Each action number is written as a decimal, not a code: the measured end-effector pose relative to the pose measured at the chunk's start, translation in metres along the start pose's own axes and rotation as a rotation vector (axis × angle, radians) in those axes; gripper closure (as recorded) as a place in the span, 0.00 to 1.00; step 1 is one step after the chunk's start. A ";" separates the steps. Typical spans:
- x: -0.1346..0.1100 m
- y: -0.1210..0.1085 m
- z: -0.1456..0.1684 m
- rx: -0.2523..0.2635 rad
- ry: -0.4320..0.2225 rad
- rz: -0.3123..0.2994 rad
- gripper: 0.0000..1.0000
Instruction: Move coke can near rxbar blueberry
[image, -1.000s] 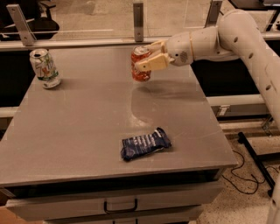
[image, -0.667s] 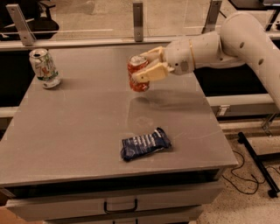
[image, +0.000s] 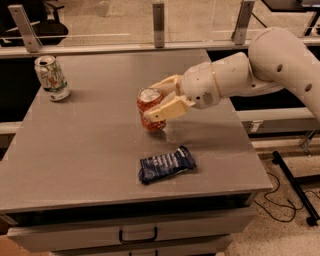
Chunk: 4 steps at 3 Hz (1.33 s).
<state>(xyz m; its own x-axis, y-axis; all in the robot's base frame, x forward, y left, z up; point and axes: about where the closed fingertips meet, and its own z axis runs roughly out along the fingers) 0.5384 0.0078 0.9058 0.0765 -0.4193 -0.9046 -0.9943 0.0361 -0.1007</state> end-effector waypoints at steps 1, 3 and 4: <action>0.002 0.014 -0.008 0.001 0.021 0.006 0.83; 0.012 0.031 -0.024 0.006 0.047 0.037 0.37; 0.021 0.034 -0.024 0.007 0.048 0.054 0.14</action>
Offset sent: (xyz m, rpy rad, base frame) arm -0.0358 -0.0380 0.0012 -0.0607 0.0353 -0.0338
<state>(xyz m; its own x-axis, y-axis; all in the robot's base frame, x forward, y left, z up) 0.5044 -0.0214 0.8938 0.0189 -0.4599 -0.8878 -0.9963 0.0662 -0.0555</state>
